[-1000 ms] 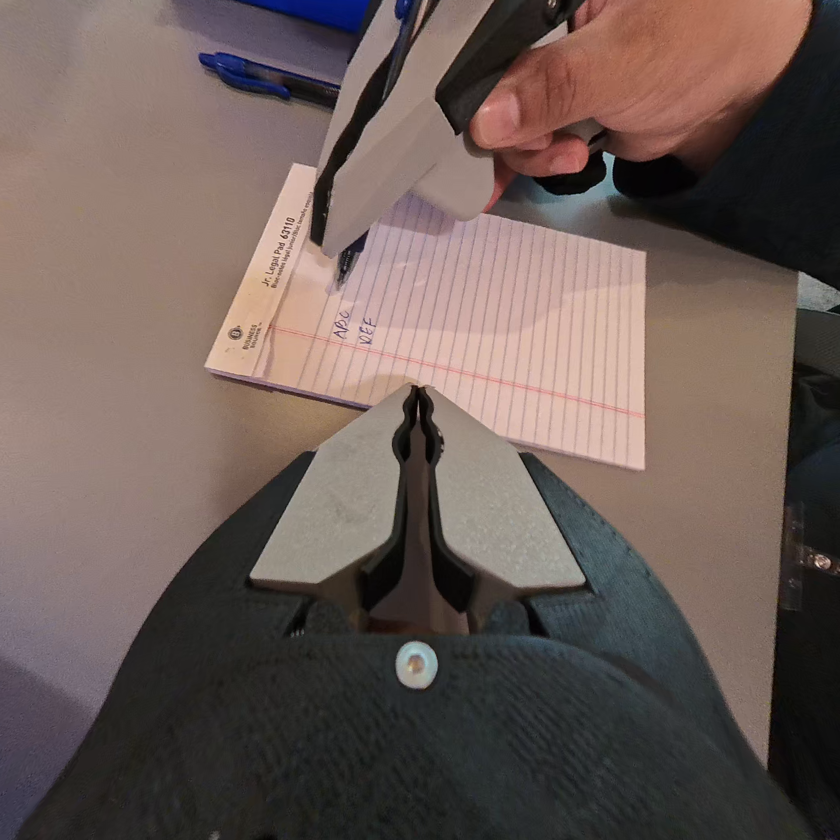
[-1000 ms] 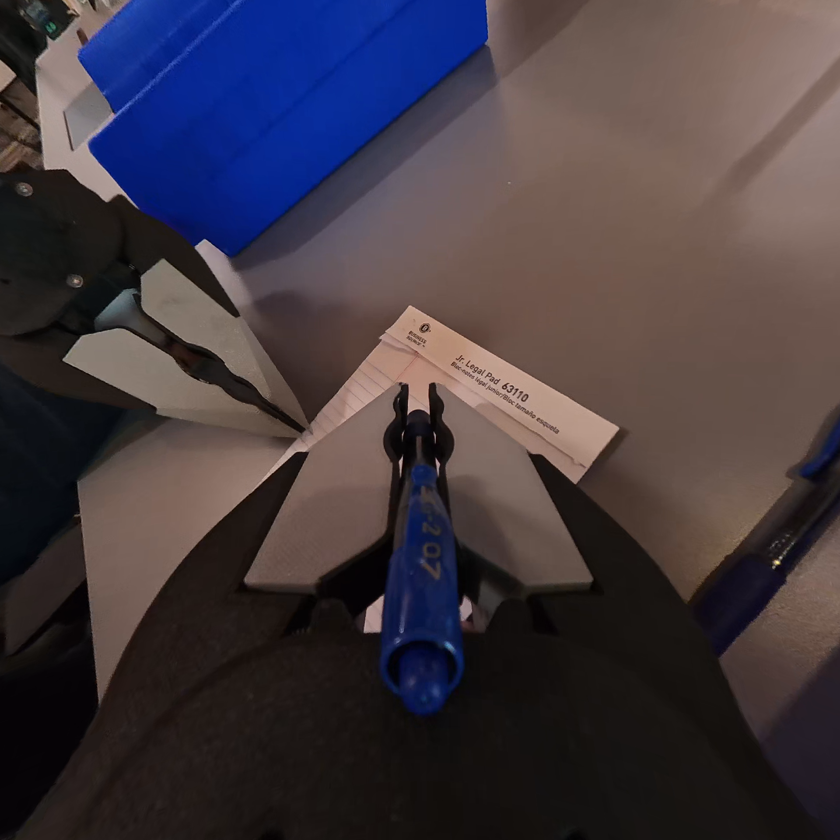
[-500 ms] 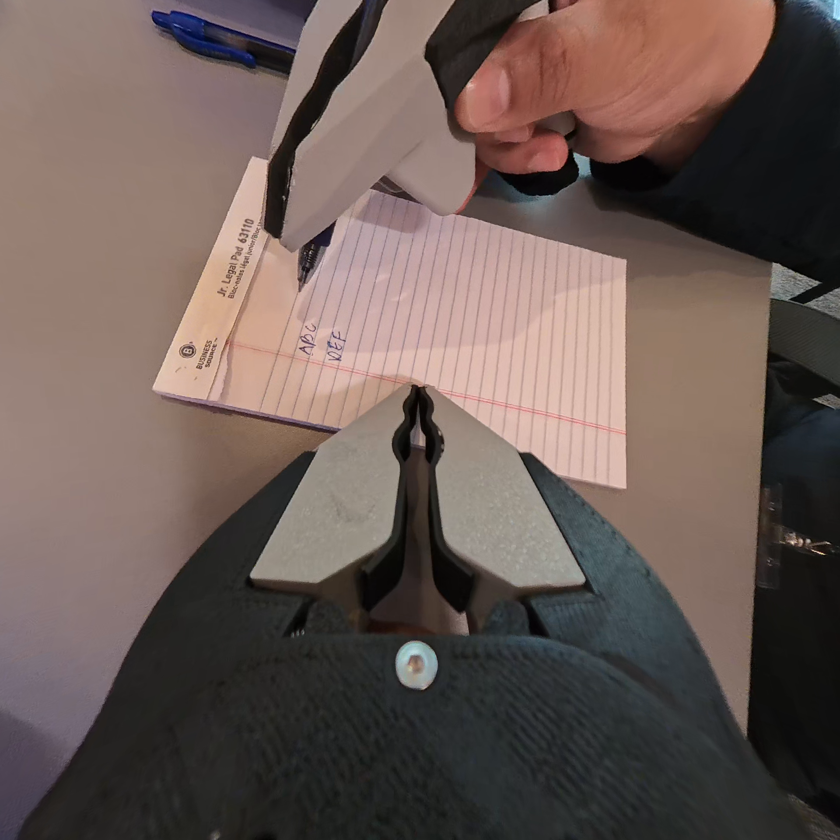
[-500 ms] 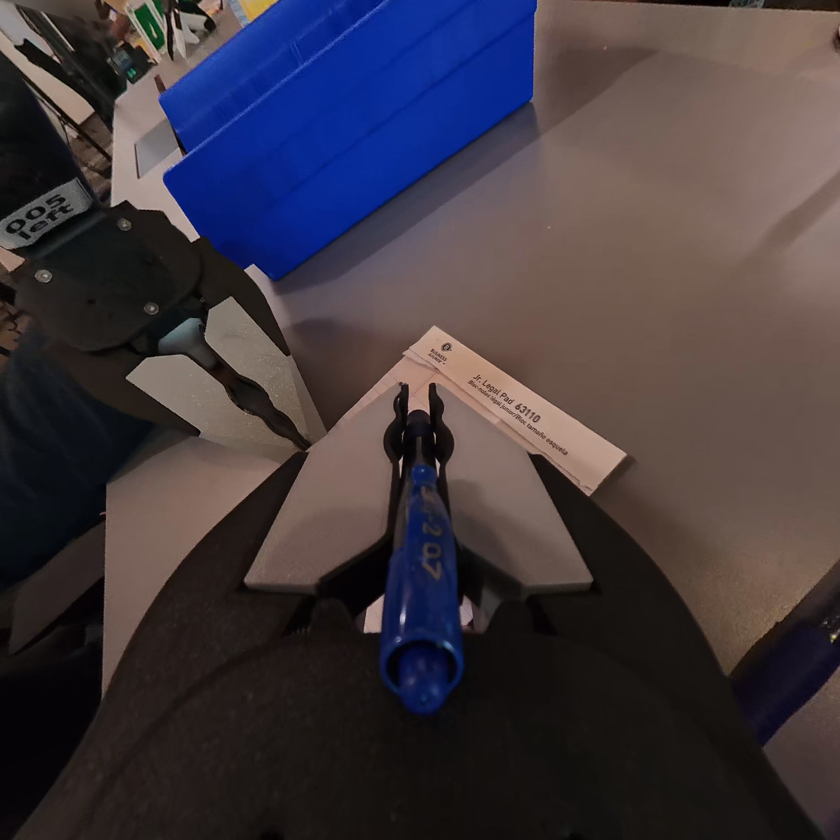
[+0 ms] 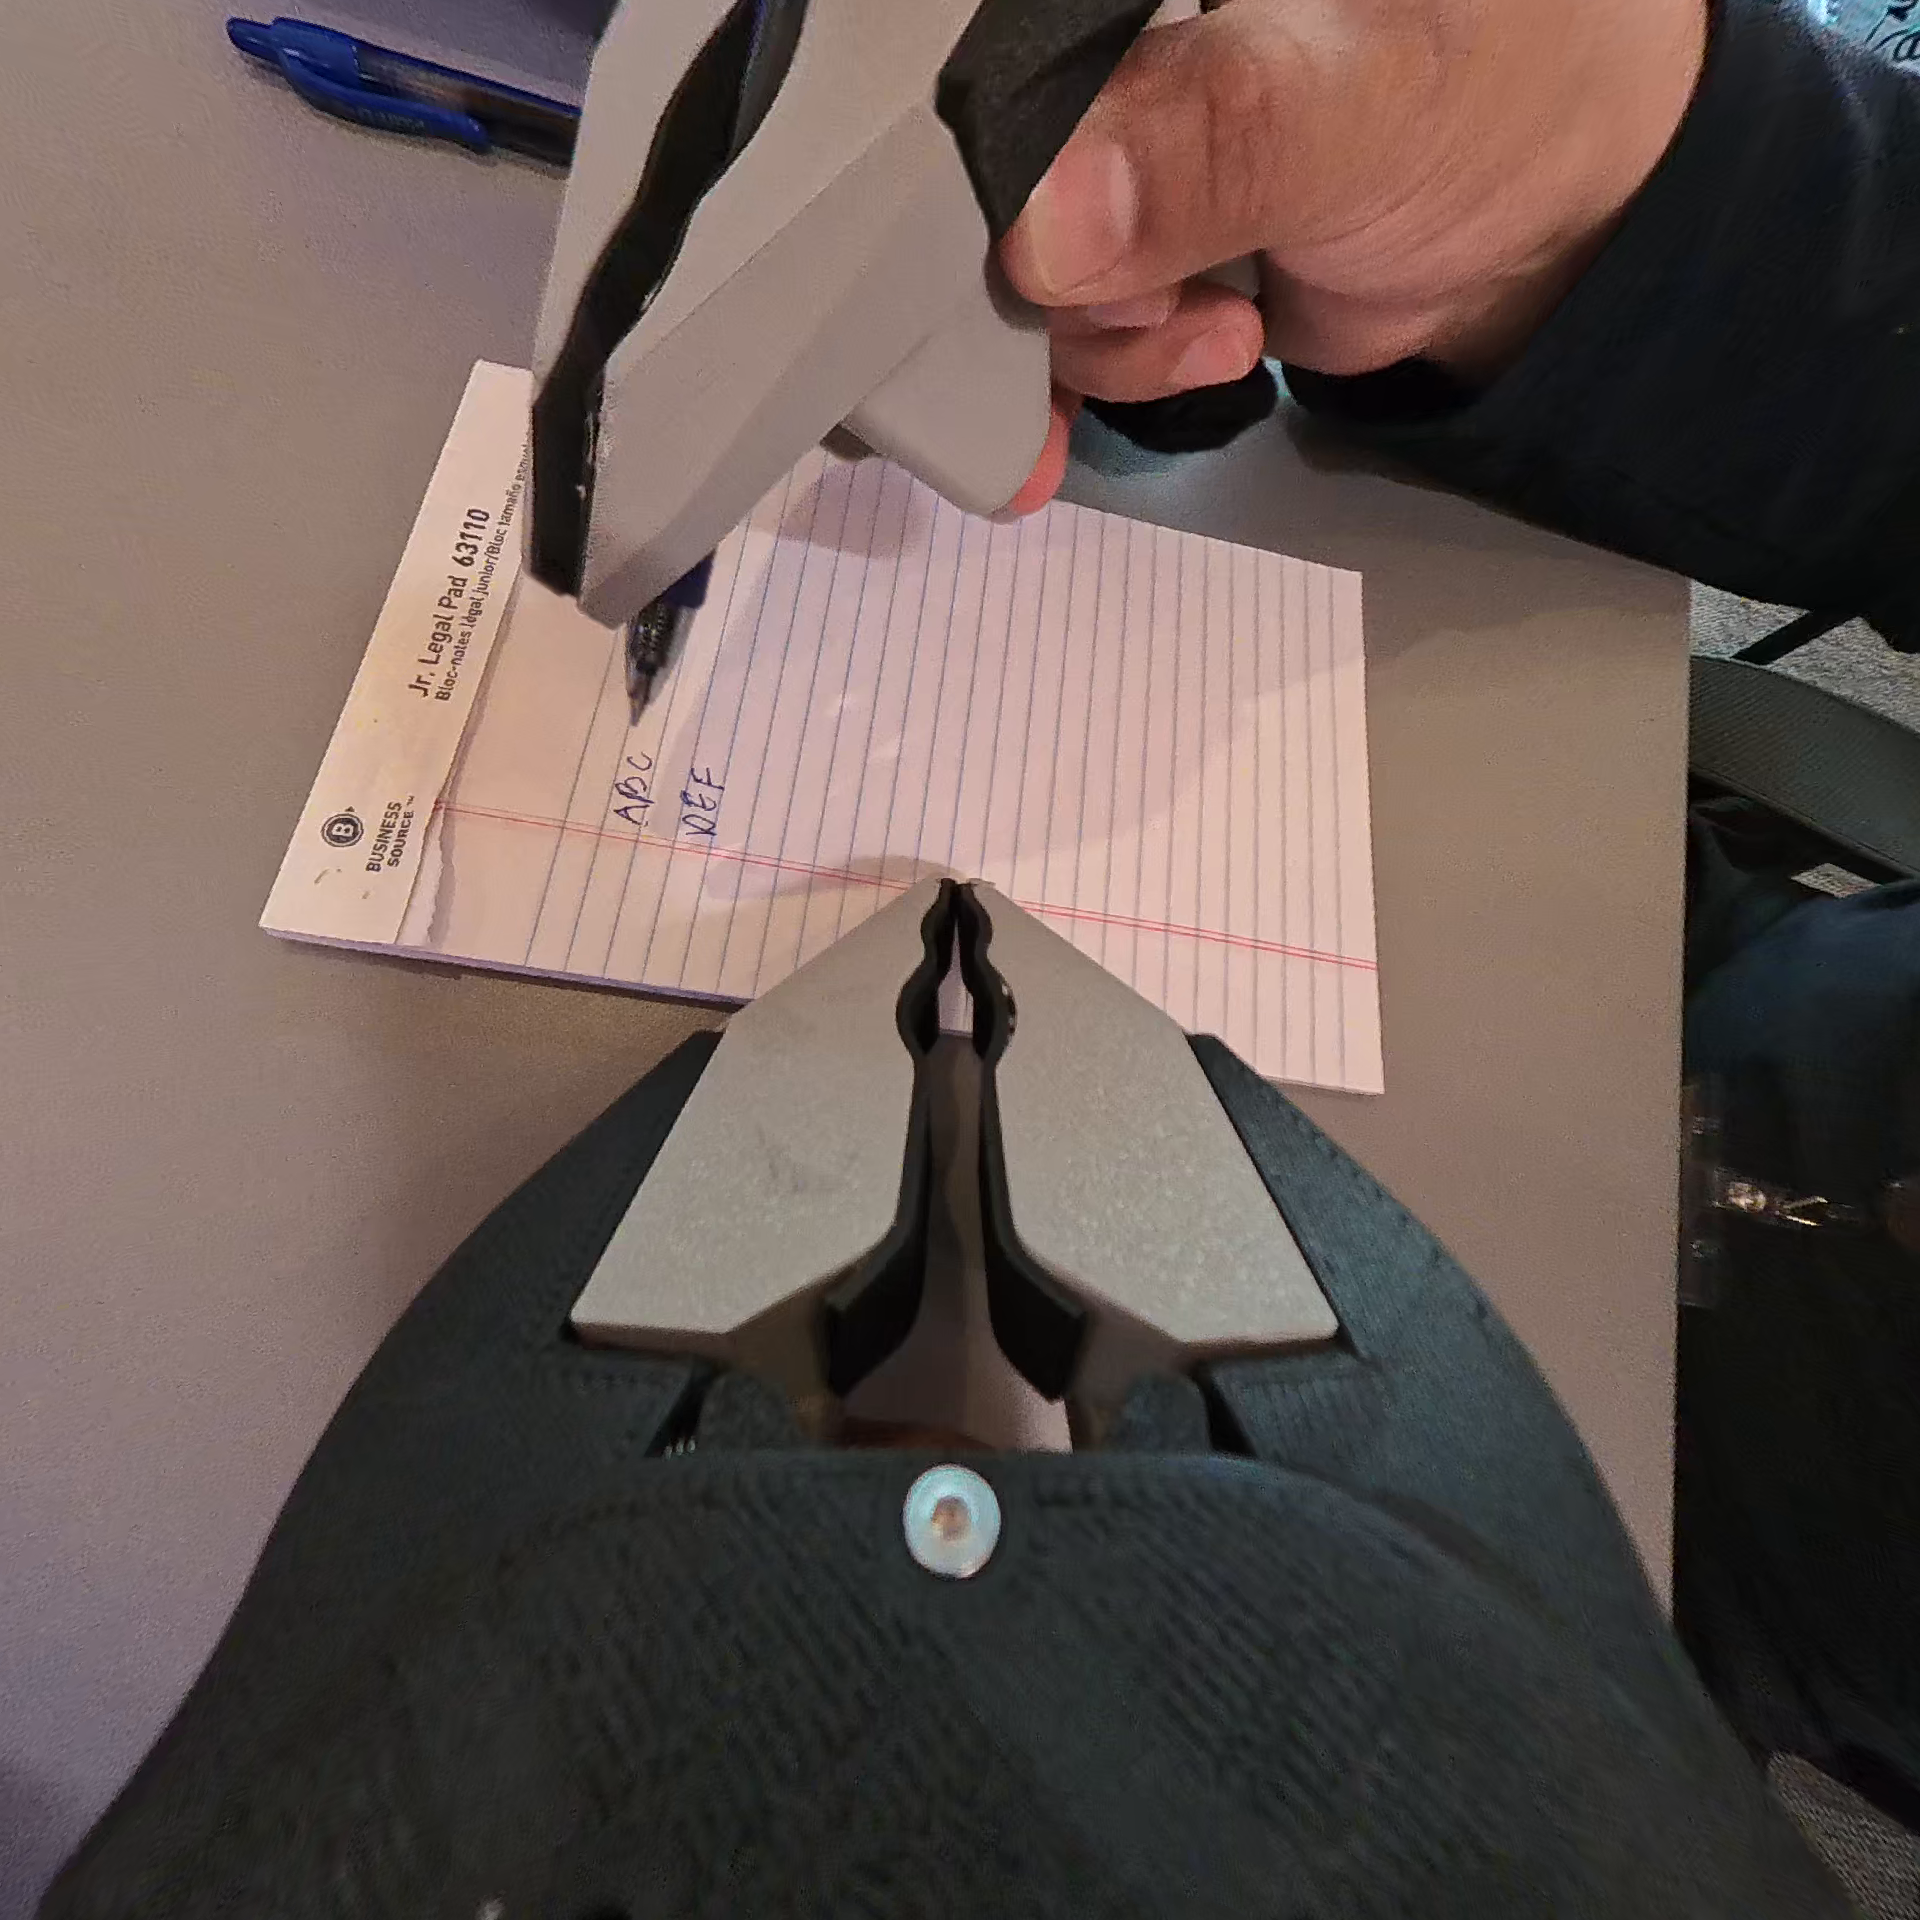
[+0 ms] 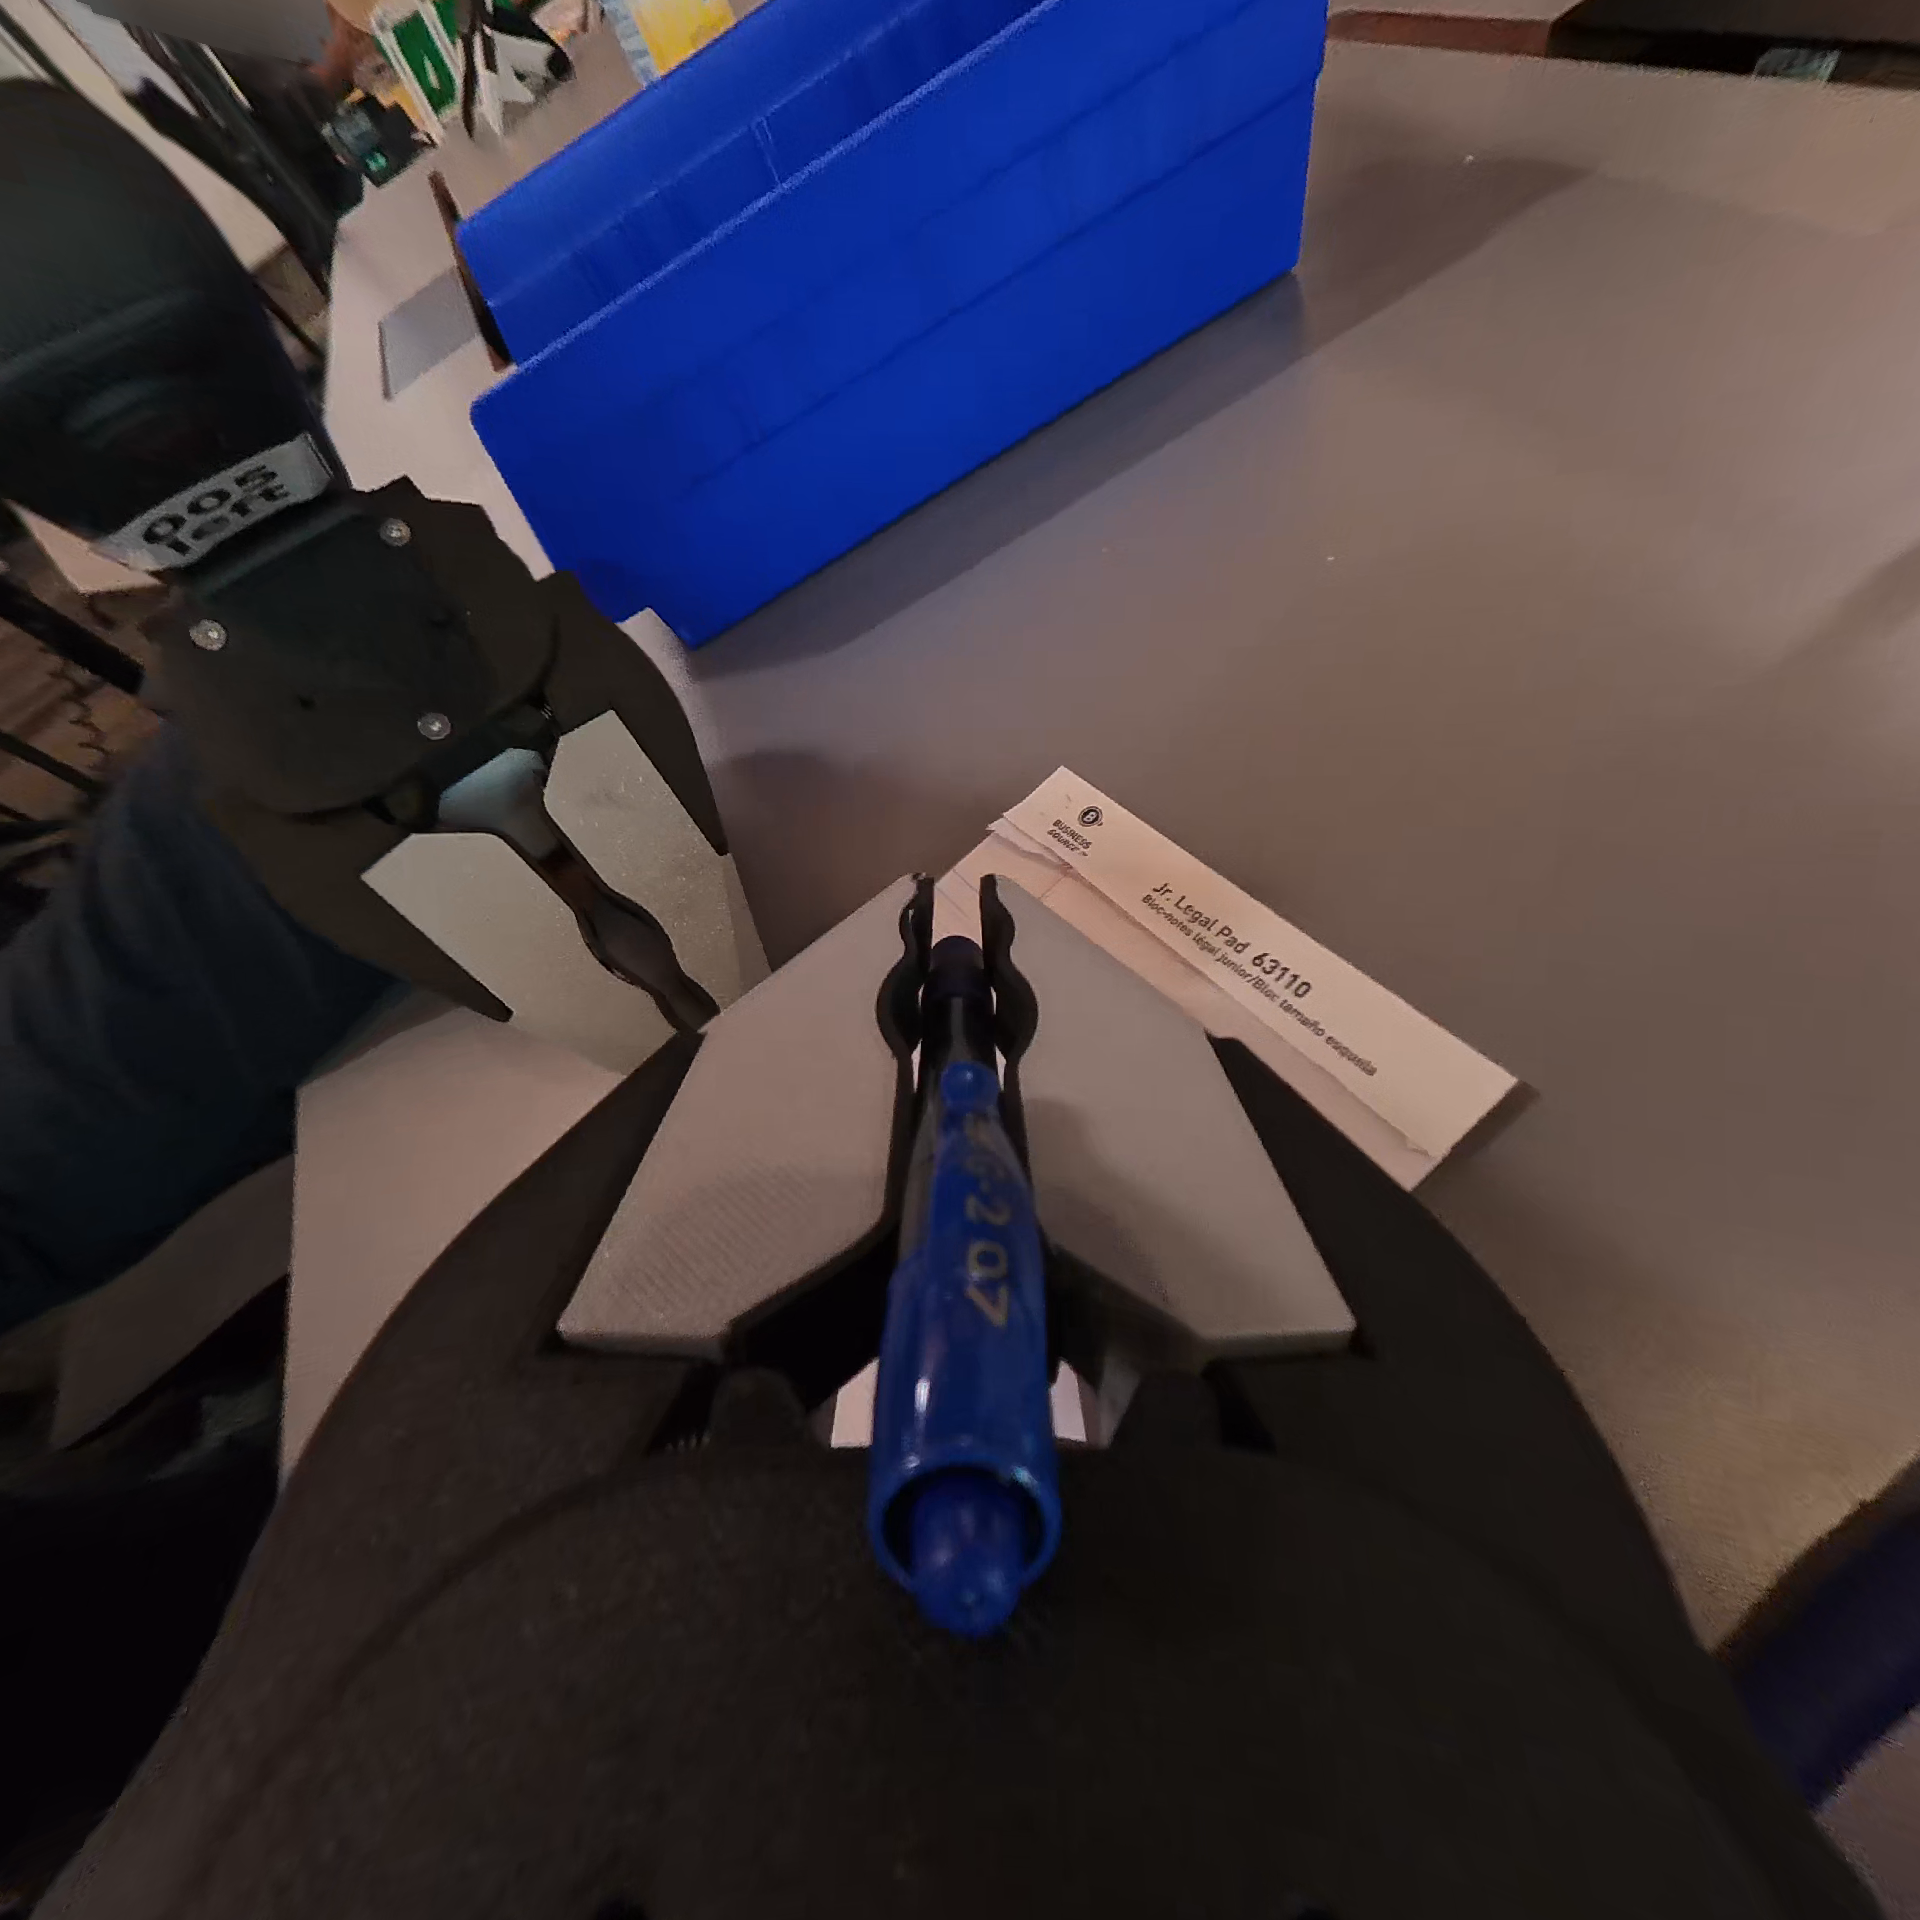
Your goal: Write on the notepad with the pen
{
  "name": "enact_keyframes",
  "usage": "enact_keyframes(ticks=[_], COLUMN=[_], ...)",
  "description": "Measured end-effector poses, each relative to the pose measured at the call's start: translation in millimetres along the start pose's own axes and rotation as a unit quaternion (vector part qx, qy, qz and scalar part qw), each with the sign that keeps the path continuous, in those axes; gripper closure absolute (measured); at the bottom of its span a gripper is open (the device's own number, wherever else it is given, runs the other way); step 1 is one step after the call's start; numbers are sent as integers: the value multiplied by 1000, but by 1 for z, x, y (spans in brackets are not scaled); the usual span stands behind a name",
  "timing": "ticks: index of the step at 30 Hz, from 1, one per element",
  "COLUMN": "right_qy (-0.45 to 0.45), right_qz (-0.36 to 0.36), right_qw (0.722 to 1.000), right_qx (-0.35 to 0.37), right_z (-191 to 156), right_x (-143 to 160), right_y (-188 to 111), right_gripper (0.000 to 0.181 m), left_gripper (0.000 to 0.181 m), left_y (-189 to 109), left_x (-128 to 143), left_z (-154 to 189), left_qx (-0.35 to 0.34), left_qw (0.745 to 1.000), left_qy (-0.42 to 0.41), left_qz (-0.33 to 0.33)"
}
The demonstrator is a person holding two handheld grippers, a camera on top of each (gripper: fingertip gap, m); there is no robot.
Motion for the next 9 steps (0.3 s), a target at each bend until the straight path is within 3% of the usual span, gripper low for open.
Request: enact_keyframes(ticks=[9], right_qy=[-50], right_qz=[-33], right_qw=[998], right_qx=[-5], right_z=[-19], right_x=[2], right_y=[7], right_gripper=[176], left_gripper=[181], left_y=[2], left_x=[-1], left_z=[0], left_qx=[0], left_qw=[1000], left_qy=[-3], left_qz=[1])
Point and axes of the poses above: each gripper's, where its closed fingertips meet, y out along the fingers, x out of its underside, z = x × y across the jaws, the point moved 10 cm from there along -y, back along the fingers, and after that the axes turned 1 degree about z, right-handed, at the moved point
